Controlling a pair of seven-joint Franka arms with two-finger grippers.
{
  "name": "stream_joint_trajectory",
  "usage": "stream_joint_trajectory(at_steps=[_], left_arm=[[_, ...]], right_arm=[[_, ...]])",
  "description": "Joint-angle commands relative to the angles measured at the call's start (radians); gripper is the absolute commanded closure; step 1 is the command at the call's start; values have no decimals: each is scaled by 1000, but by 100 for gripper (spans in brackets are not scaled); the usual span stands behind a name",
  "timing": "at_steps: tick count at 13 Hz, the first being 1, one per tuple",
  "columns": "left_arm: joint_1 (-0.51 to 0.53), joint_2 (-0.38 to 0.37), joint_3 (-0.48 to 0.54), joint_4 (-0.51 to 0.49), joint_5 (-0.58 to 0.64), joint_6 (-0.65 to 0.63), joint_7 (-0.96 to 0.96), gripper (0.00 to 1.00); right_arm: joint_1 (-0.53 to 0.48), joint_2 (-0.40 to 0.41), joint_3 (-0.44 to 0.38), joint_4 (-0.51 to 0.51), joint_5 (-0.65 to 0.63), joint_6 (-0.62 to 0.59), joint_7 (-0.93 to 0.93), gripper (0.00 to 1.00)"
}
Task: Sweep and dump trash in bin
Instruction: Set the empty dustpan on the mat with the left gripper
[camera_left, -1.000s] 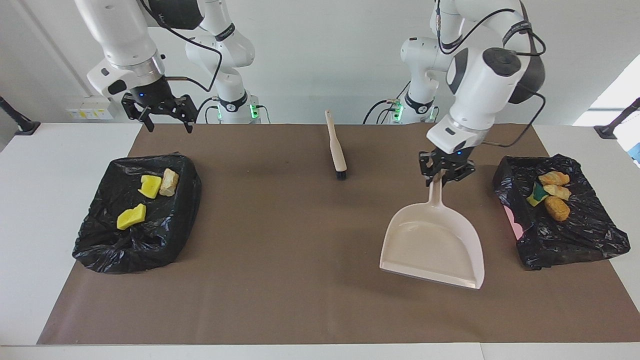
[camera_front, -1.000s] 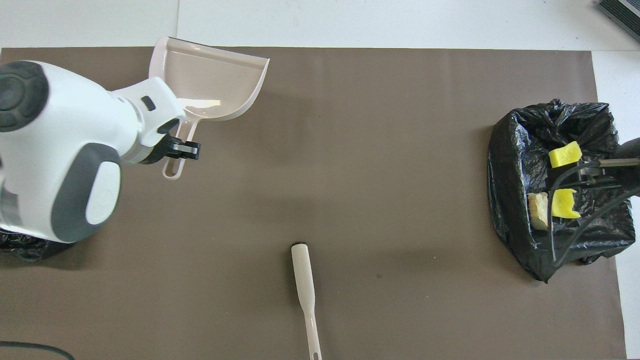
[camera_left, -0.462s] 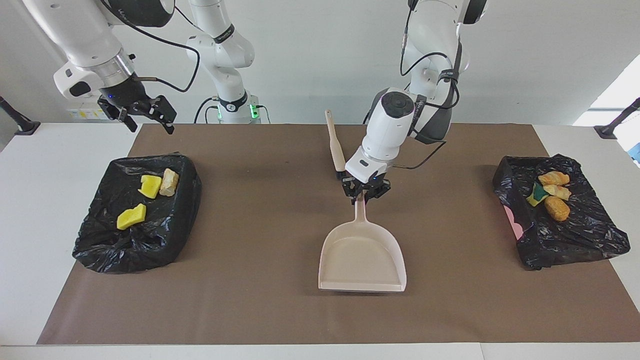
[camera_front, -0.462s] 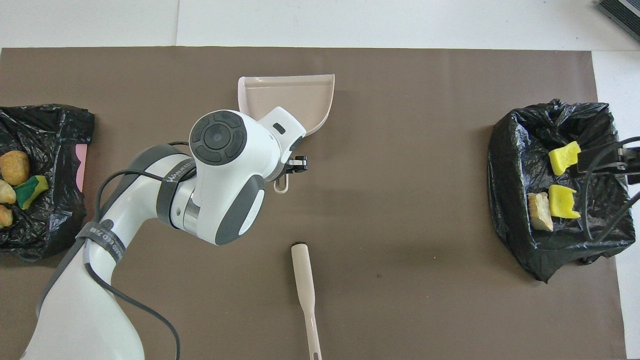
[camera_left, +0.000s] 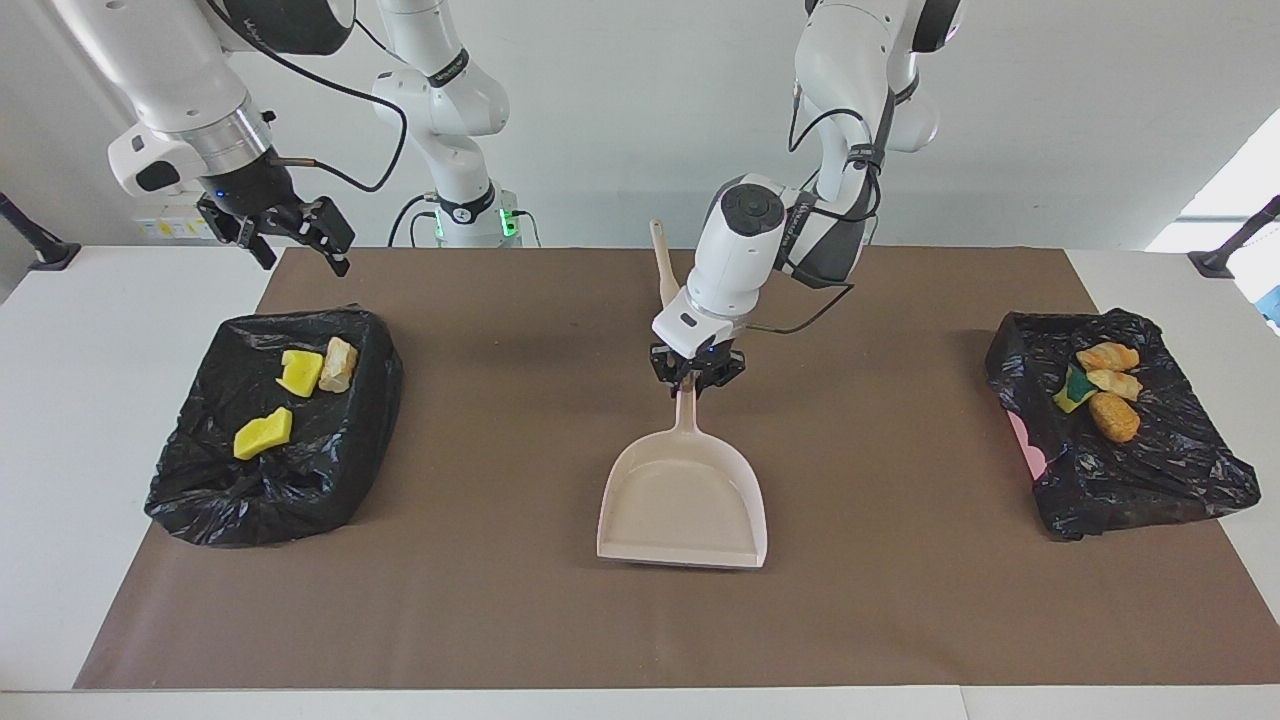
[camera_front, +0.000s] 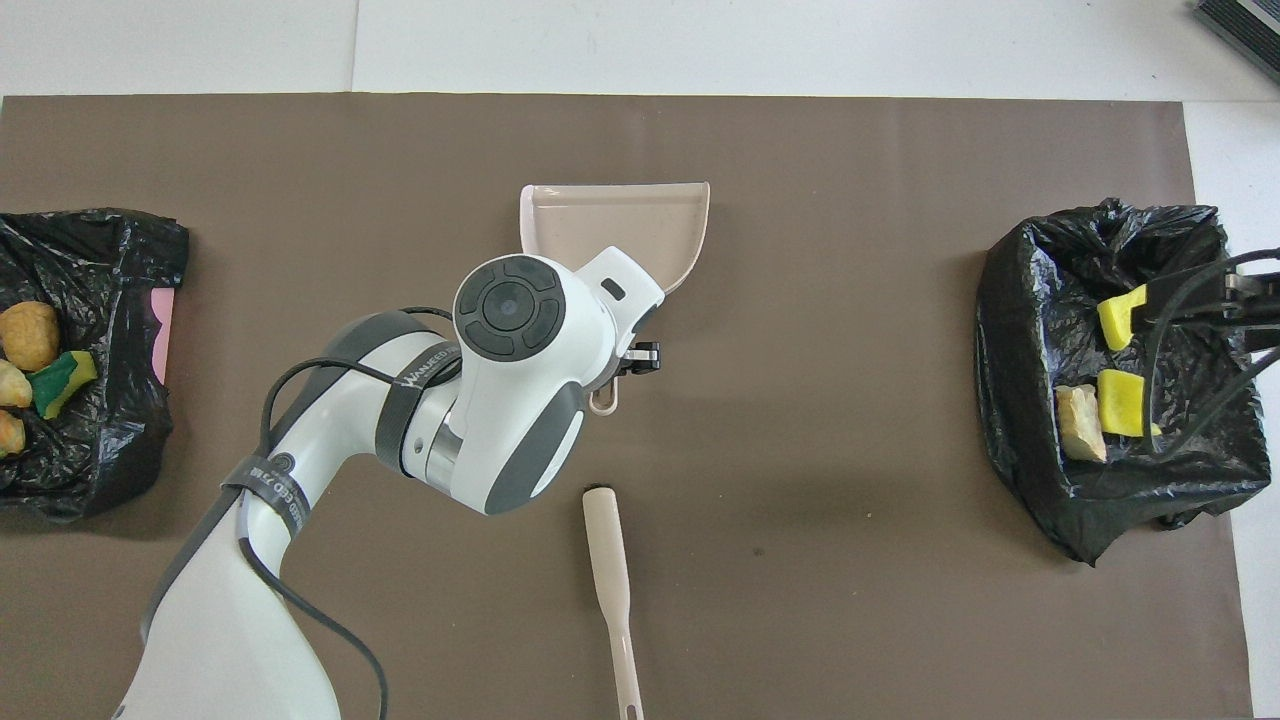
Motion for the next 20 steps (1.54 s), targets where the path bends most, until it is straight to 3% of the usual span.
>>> stream_joint_trajectory(at_steps=[1,4,5,6,7,10,12,15,17,20], left_arm=[[-45,36,23,15,-2,11,-45,100],[-62,62,23,9,1,48,-126,100],[-62,65,25,18,1,47,-130,93],[-59,59,26,20,1,42,-133,51],[-56,56,28,18,1,41,-139,1],[-23,26,37,18,1,28,-185,0],[52,-19,37,17,4,-39,-171,0],[122,-33,37,11,51,-94,-111,0],[161,-51,37,3,51,-203,-12,0],[242,-163,35,-83,51,-275,132,0]], right_arm=[[6,10,6,6,-1,61,15,0],[10,13,8,4,-33,91,9,0],[10,10,9,-5,-33,105,11,0],[10,7,11,-11,-31,107,14,0],[10,2,14,-16,-30,104,15,0],[8,0,14,-19,-16,86,11,0],[8,0,12,-16,-16,75,11,0],[8,0,14,-16,-16,75,12,0],[8,0,14,-16,-16,75,12,0],[8,0,14,-16,-16,75,12,0]])
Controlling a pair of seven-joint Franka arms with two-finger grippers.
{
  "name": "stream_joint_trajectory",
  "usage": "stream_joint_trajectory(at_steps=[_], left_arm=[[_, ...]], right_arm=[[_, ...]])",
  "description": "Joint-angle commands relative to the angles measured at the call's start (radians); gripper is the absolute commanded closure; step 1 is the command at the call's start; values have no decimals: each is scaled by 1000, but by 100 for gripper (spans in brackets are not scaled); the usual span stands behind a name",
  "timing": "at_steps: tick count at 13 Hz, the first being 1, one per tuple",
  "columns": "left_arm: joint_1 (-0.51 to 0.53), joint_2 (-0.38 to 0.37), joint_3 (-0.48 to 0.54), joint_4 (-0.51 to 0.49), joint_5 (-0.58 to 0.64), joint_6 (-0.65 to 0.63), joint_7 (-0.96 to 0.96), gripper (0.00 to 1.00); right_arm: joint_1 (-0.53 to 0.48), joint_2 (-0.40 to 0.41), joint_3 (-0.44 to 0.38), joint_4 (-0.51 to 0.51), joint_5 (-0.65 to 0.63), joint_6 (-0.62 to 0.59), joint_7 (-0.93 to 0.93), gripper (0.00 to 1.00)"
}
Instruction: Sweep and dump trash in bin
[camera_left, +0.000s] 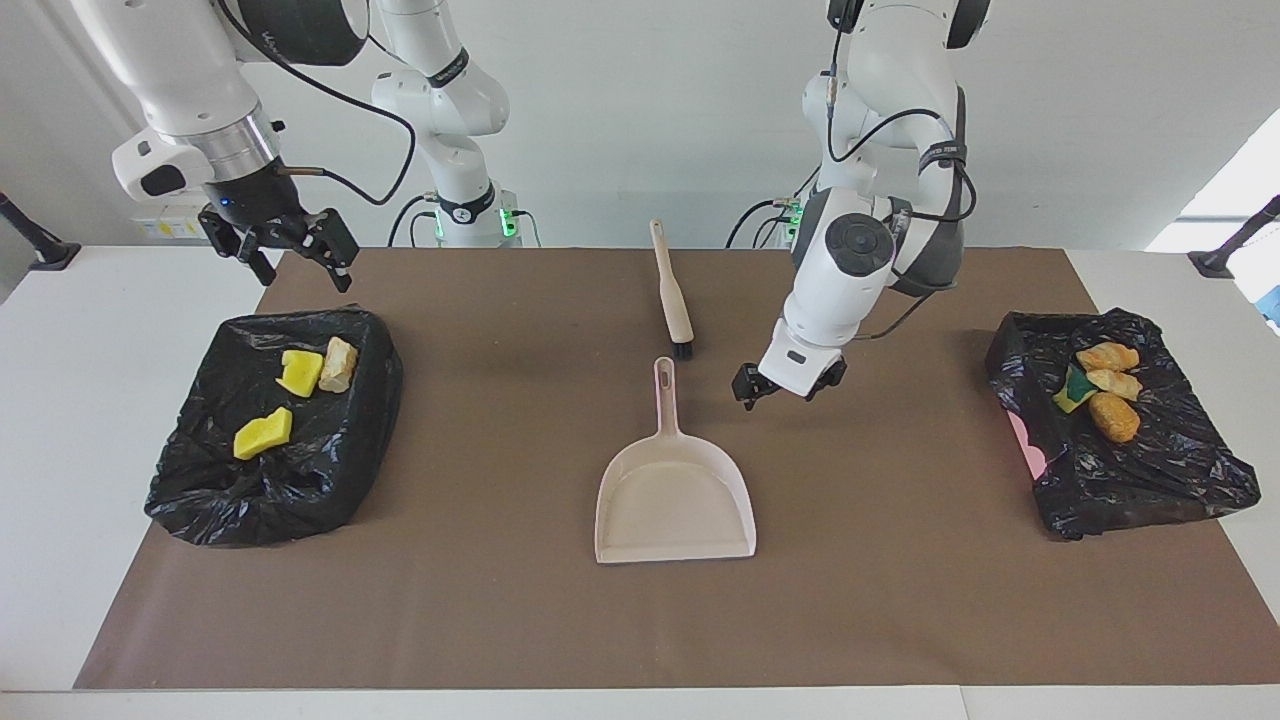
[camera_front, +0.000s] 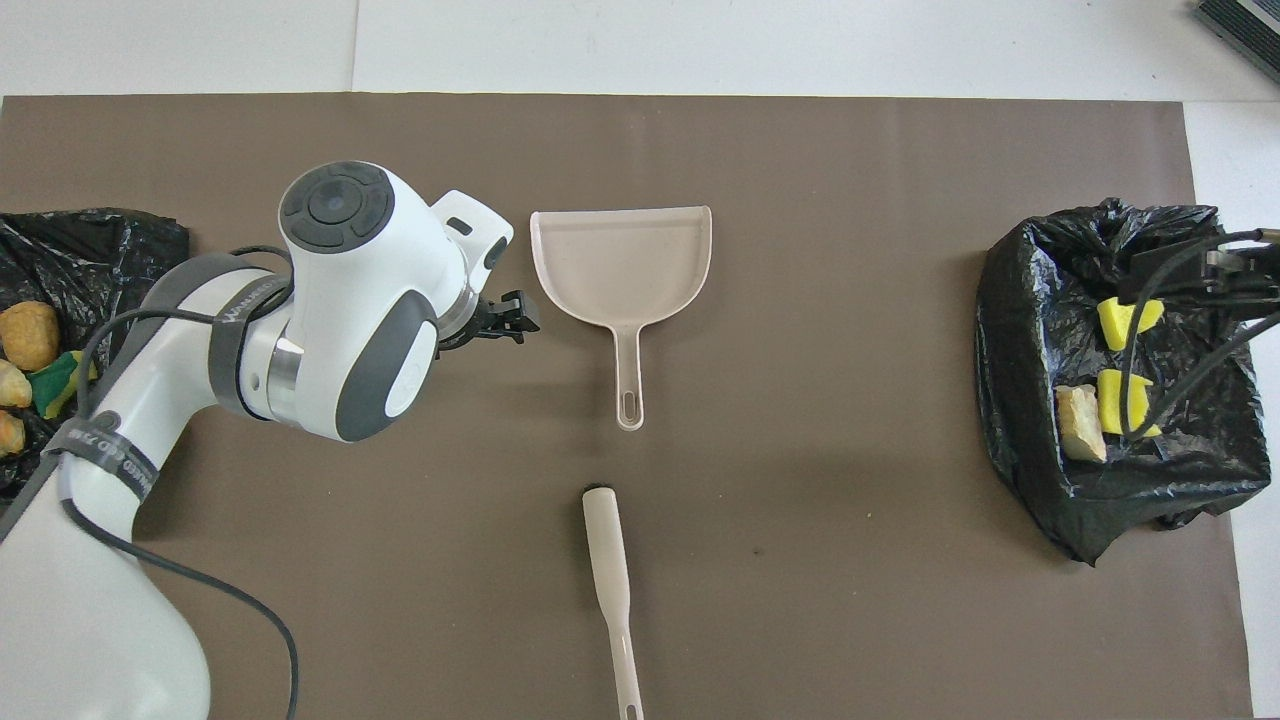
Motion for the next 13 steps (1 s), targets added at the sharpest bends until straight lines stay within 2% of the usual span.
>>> stream_joint_trajectory(at_steps=[1,5,6,8,13], left_arm=[[71,-143,-9,-134,12,-36,125,0],[206,-300,-8,-271,12,-74,314,0],[226,-301,-8,-271,14,-102,336,0],[248,-308,-8,-273,99,-128,344,0],[346,-337,-8,-260,110,-150,466,0]], right_arm=[[-4,-9,6,-9,2,-5,12,0],[-4,-9,6,-9,2,-5,12,0],[-4,-9,6,-9,2,-5,12,0],[-4,-9,6,-9,2,-5,12,0],[-4,-9,6,-9,2,-5,12,0]])
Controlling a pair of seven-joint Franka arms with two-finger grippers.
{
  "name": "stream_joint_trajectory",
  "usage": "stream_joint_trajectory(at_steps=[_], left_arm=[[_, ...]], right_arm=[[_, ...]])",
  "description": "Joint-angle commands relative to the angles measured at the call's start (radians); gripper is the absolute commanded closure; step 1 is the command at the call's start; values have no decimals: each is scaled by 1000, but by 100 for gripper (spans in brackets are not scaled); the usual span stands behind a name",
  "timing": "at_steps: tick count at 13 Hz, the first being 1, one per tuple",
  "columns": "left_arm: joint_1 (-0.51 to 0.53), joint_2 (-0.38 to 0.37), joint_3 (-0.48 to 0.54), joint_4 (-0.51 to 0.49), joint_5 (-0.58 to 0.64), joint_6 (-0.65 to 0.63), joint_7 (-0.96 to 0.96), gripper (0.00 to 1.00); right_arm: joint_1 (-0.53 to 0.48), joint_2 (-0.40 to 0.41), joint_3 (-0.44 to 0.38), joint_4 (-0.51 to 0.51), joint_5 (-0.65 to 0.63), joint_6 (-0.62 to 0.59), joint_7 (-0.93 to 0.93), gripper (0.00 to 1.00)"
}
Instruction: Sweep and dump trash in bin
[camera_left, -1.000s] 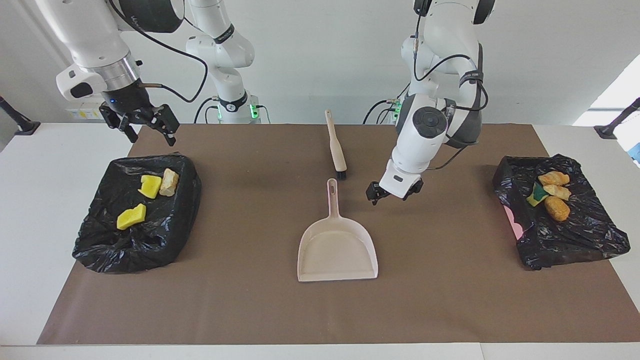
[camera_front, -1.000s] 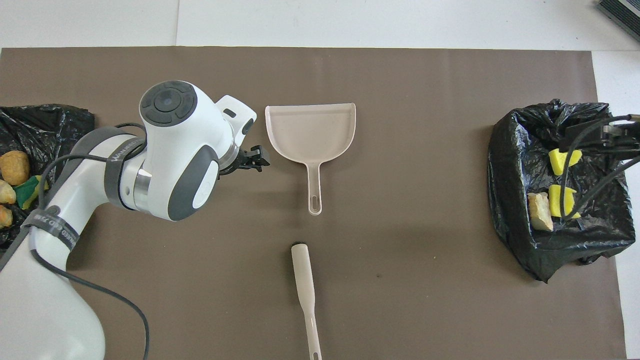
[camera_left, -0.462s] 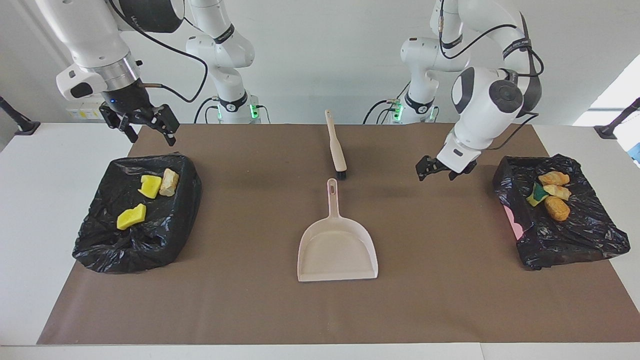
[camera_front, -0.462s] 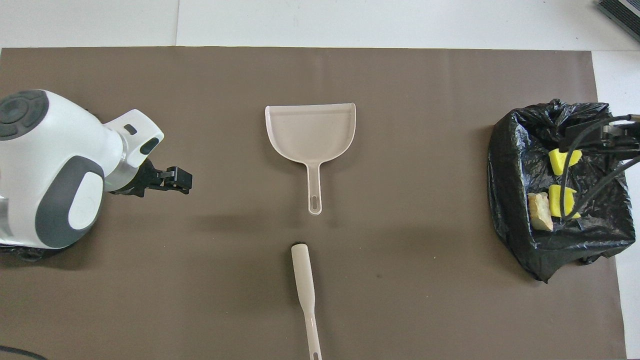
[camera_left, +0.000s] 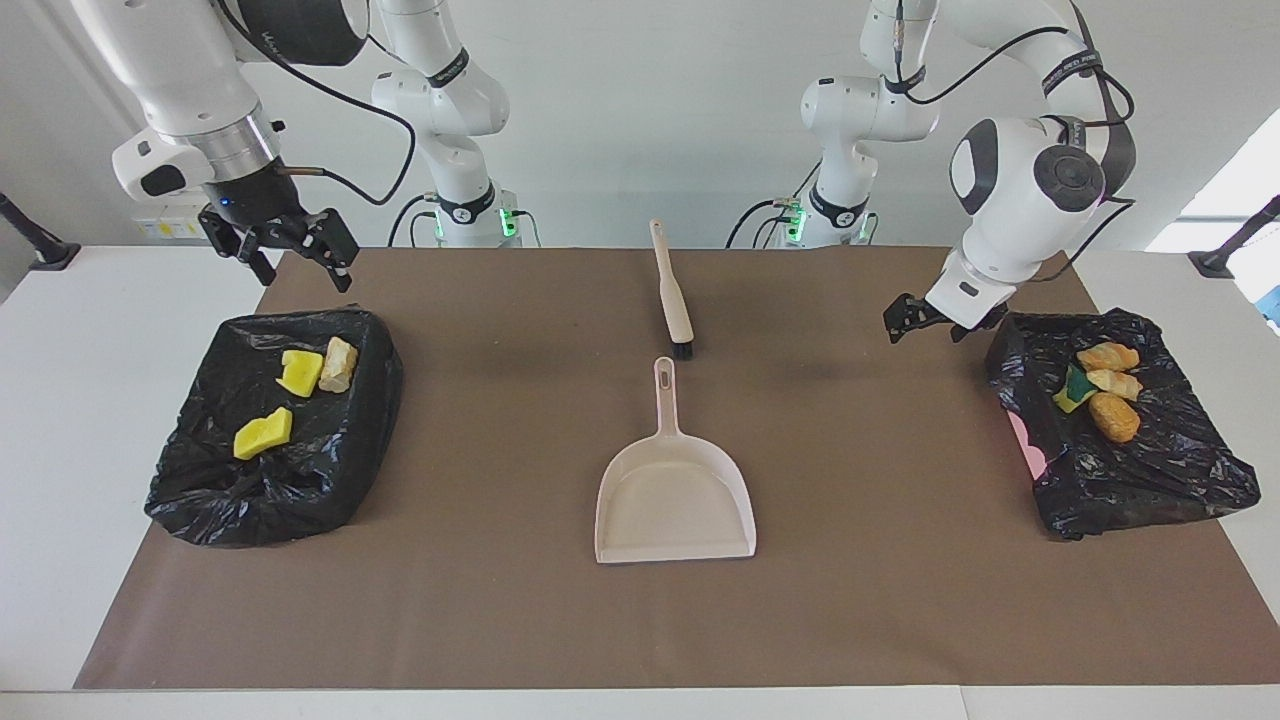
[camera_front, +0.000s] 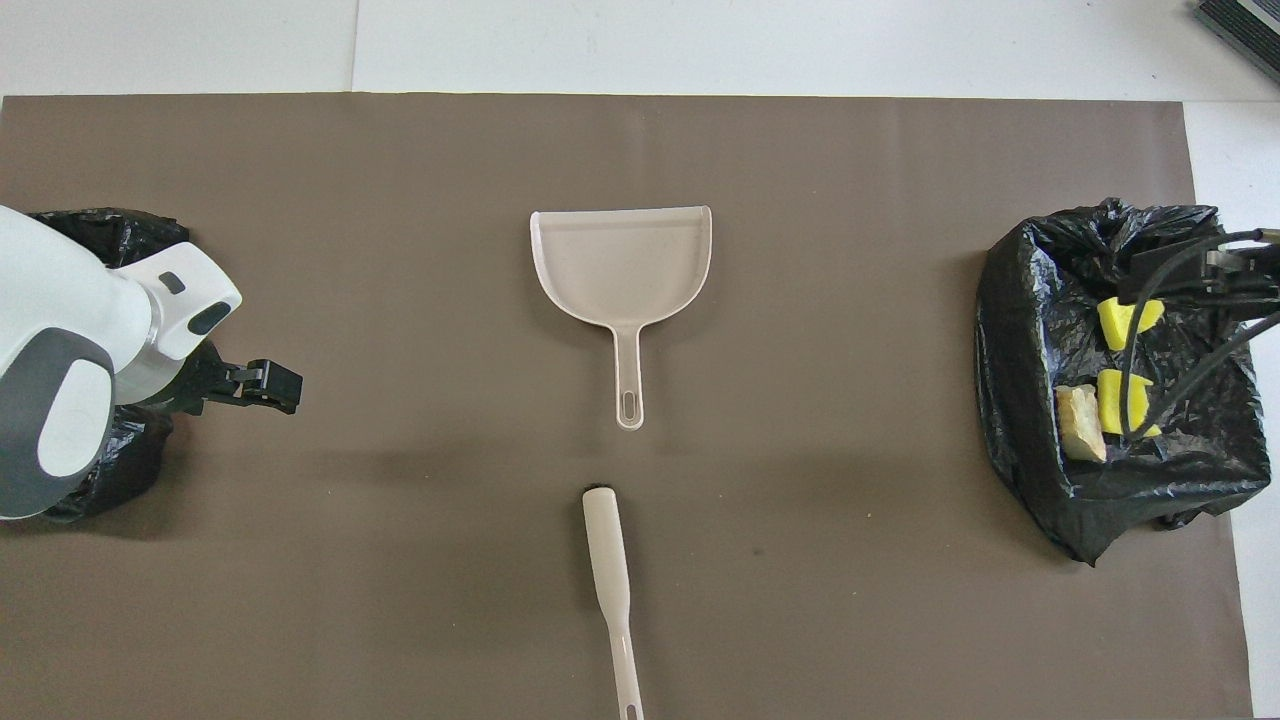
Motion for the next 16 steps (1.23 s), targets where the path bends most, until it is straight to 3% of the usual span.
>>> stream_joint_trajectory(at_steps=[1,5,13,16], left_arm=[[73,-55,-10,-10,21,-37,93,0],[173,-89,-8,8,38,-70,237,0],[206,-61,-33,320,31,-252,242,0],[277,-69,-155,366,24,-277,186,0]], right_arm=[[-4,-9,6,-9,2,-5,12,0],[-4,-9,6,-9,2,-7,14,0],[-4,-9,6,-9,2,-5,12,0],[-4,-9,6,-9,2,-5,12,0]])
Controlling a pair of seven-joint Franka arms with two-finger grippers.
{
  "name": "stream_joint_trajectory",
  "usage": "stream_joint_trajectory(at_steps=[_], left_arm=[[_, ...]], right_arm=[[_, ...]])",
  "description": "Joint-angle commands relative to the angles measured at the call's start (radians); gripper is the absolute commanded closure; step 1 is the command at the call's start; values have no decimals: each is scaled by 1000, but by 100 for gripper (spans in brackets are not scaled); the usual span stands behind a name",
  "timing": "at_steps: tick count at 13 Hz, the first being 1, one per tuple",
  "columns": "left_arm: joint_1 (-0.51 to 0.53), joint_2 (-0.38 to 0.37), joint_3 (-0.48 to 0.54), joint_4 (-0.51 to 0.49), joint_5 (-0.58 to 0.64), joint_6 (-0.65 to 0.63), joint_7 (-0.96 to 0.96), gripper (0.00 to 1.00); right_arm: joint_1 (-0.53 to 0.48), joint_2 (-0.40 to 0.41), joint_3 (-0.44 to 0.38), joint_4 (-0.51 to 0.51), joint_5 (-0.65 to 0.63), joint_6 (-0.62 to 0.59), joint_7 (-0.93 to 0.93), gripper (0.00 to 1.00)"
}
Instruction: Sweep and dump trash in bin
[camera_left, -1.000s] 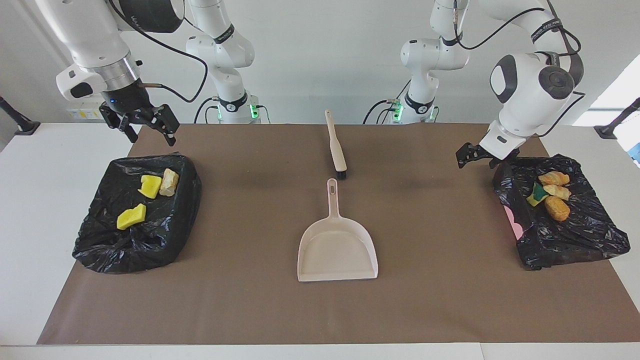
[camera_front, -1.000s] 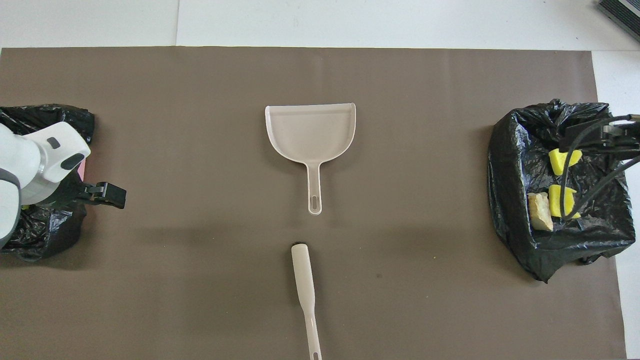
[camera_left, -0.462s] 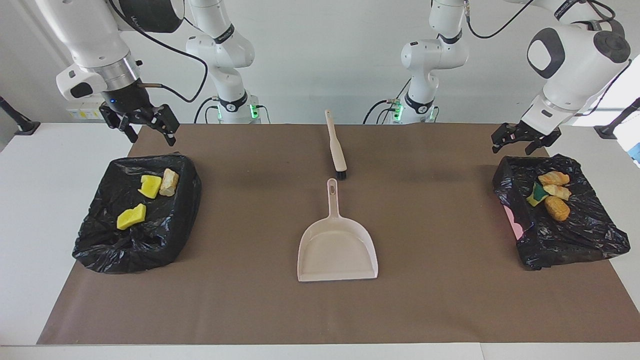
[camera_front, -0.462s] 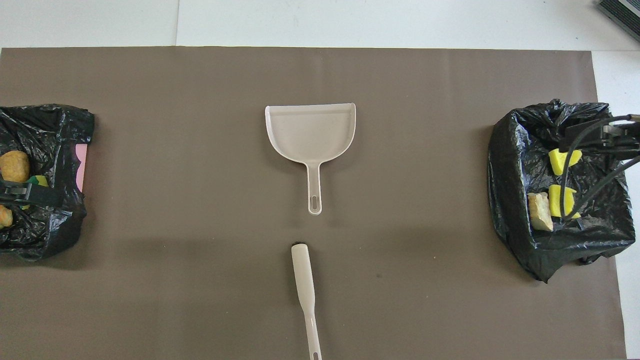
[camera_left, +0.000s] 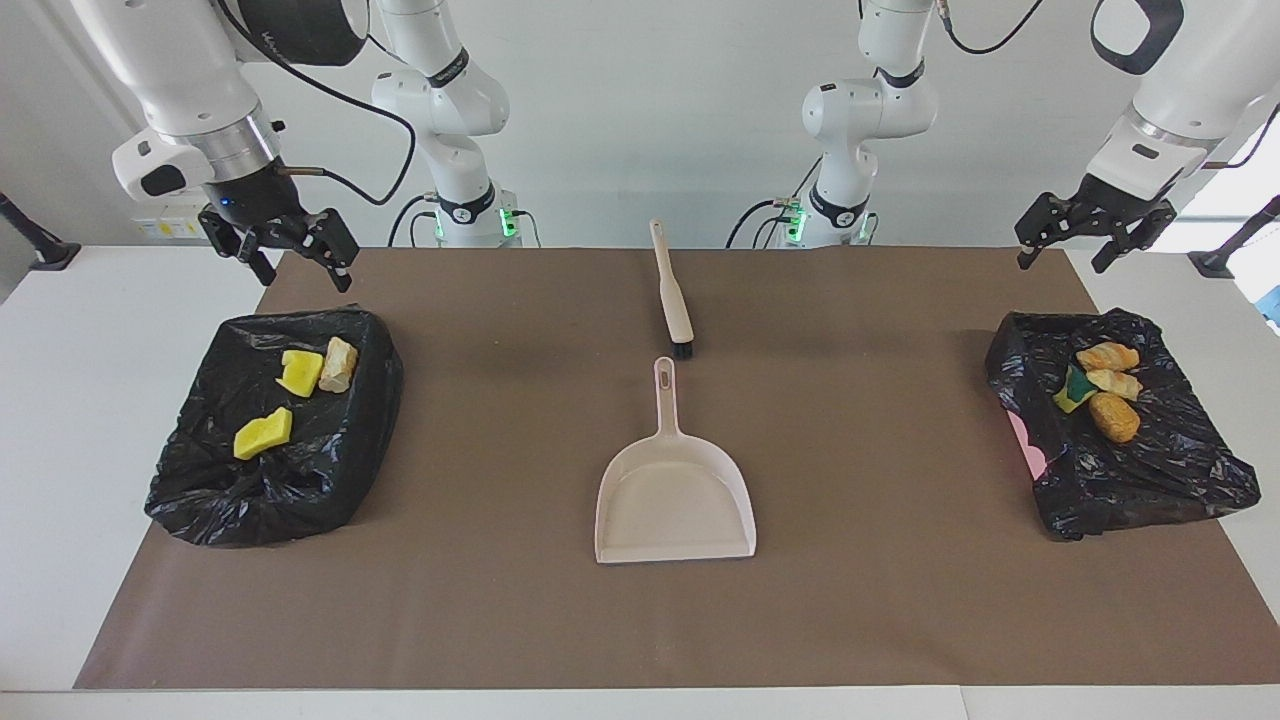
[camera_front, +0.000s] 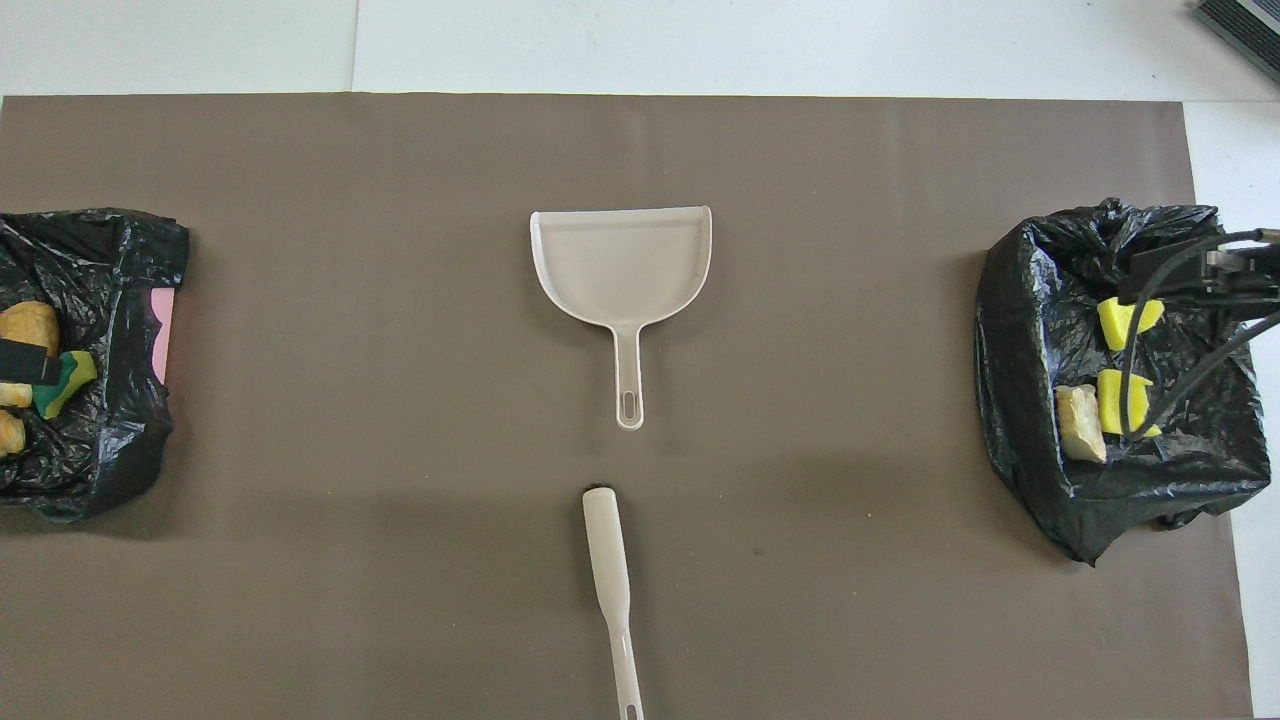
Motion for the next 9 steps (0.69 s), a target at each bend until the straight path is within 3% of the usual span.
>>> stream_joint_trajectory(at_steps=[1,7,9], left_arm=[[102,13,-155,65,-1,-42,-101,0],[76,19,-140,102,-30,-66,-186,0],[7,23,-58,118,-40,-74,-185,0]], right_arm=[[-4,-9,6,-9,2,-5,12,0],[-4,-9,6,-9,2,-5,14,0],[-4,-9,6,-9,2,-7,12,0]])
